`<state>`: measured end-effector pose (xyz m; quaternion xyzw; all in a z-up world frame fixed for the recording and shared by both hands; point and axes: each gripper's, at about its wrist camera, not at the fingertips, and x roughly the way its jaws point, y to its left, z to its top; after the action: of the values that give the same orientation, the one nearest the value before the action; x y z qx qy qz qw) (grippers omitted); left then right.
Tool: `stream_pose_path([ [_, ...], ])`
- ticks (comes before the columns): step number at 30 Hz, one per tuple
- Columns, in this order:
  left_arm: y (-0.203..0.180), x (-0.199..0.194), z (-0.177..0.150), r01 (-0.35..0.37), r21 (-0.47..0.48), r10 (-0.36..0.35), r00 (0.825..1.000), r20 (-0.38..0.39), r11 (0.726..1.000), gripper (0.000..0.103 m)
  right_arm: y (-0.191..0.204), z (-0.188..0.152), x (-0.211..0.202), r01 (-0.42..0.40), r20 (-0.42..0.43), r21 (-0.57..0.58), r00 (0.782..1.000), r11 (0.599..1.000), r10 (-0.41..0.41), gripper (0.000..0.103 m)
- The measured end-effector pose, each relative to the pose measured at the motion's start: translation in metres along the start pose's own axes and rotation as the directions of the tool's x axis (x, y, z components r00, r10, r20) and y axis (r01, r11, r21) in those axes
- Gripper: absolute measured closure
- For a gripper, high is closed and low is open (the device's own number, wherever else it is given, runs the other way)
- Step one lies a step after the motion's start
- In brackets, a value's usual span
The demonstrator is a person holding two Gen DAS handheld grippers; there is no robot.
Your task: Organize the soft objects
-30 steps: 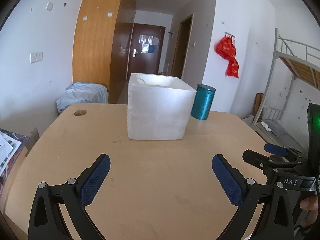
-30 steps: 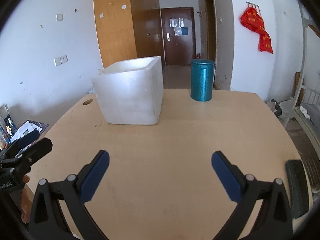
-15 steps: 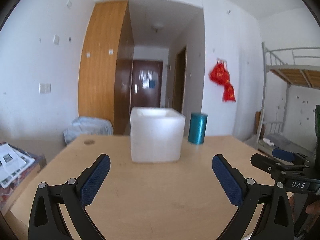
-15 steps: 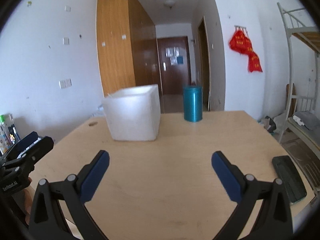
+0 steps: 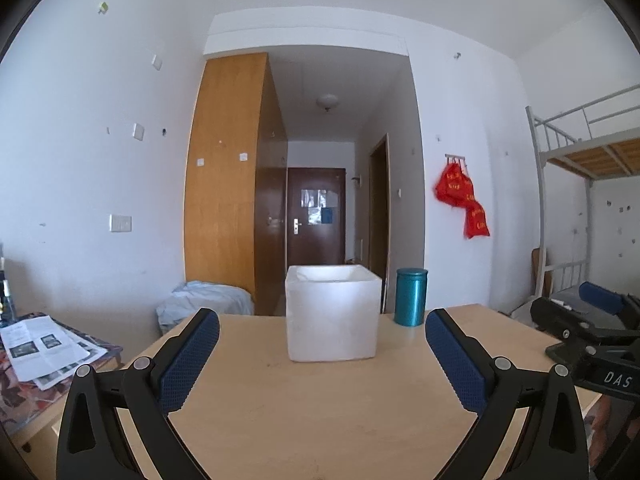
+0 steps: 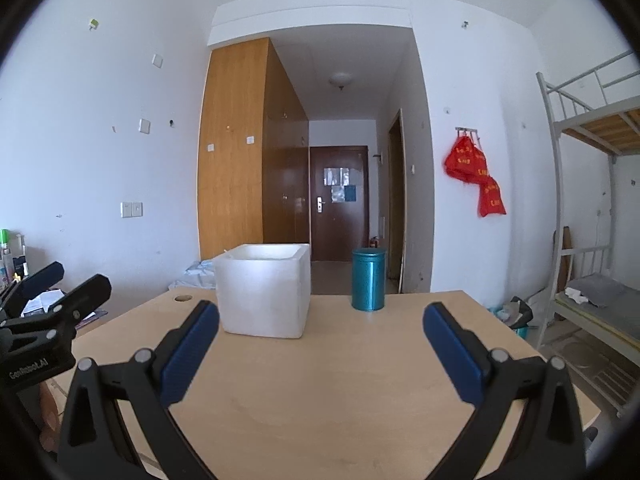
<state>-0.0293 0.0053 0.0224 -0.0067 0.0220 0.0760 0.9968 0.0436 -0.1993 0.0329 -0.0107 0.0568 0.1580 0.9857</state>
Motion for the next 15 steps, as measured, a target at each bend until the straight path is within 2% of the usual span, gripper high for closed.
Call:
stream_pose_path([
  [15, -0.0021, -0.0062, -0.0065, -0.007, -0.011, 0.007, 1.000, -0.015, 1.000, 0.000, 0.0043, -0.0045, -0.0064, 0.014, 0.005, -0.017, 1.000, 1.000, -0.013, 0.000],
])
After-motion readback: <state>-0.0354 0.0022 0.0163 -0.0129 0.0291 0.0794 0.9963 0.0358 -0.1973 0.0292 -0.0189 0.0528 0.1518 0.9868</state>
